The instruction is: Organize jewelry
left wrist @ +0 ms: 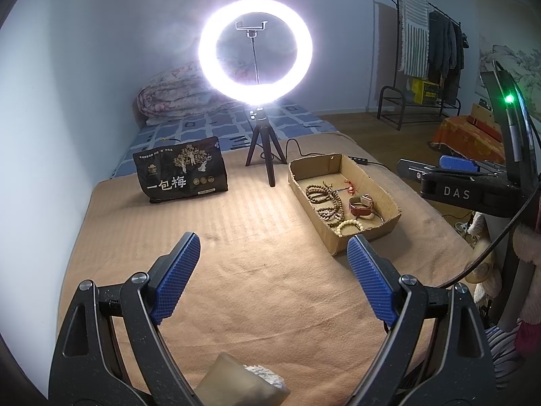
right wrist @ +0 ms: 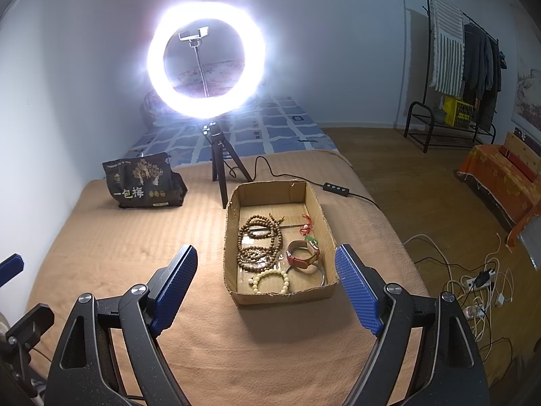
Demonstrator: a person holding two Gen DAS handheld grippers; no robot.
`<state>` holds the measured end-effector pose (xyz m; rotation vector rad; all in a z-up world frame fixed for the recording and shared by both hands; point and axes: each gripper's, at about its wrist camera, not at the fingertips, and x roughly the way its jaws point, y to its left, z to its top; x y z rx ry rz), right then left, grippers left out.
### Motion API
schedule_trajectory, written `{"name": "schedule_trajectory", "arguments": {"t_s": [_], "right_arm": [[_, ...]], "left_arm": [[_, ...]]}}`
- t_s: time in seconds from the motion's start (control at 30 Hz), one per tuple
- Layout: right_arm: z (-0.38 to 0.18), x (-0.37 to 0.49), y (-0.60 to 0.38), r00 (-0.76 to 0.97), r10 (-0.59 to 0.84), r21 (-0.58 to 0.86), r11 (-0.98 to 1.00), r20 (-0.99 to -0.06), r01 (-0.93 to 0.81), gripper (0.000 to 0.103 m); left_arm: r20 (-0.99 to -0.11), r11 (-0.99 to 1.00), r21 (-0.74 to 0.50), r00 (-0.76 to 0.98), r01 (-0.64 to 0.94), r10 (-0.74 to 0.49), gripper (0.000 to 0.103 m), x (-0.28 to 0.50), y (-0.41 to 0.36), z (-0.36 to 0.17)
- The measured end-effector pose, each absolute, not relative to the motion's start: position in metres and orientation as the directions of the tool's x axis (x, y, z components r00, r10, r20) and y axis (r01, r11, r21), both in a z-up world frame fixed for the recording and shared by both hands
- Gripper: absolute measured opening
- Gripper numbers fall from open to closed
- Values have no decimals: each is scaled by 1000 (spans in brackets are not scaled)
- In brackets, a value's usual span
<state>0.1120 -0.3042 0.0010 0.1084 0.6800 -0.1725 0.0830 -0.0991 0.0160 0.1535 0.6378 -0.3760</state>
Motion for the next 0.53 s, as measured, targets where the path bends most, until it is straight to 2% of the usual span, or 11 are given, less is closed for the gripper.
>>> {"name": "schedule_trajectory", "arguments": {"t_s": [0.53], "right_arm": [[0, 112, -301, 763, -116, 42, 982, -636, 184, 83]], "left_arm": [[-592, 926, 40, 756, 375, -280, 91, 81, -99, 17]]}}
